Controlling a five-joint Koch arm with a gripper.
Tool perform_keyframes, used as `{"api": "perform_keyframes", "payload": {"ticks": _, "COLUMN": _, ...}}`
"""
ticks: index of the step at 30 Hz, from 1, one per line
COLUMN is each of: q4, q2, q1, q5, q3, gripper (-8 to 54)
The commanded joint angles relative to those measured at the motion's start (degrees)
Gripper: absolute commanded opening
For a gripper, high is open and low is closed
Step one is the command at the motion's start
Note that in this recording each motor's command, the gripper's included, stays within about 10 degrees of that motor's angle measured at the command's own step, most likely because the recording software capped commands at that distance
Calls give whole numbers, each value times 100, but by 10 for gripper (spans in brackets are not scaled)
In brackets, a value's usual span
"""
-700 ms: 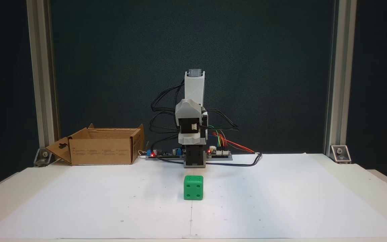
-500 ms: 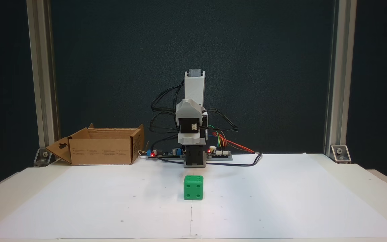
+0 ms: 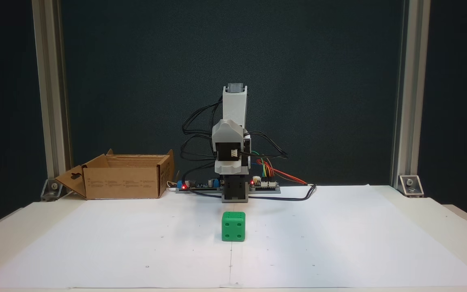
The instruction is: Grasp a green dice and put it in the bin.
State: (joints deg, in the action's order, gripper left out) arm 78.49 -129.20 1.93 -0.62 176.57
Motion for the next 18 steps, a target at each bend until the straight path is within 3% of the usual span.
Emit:
{"api": "perform_keyframes", "payload": {"ticks": 1, "q4": 18, "q2": -642, "q1": -26, "q5": -229, "q3": 264, "gripper": 439}}
{"api": "perform_keyframes", "payload": {"ticks": 18, "q4": 141, "q2": -642, "q1": -176, "q5": -220, "q3": 237, "gripper": 439}}
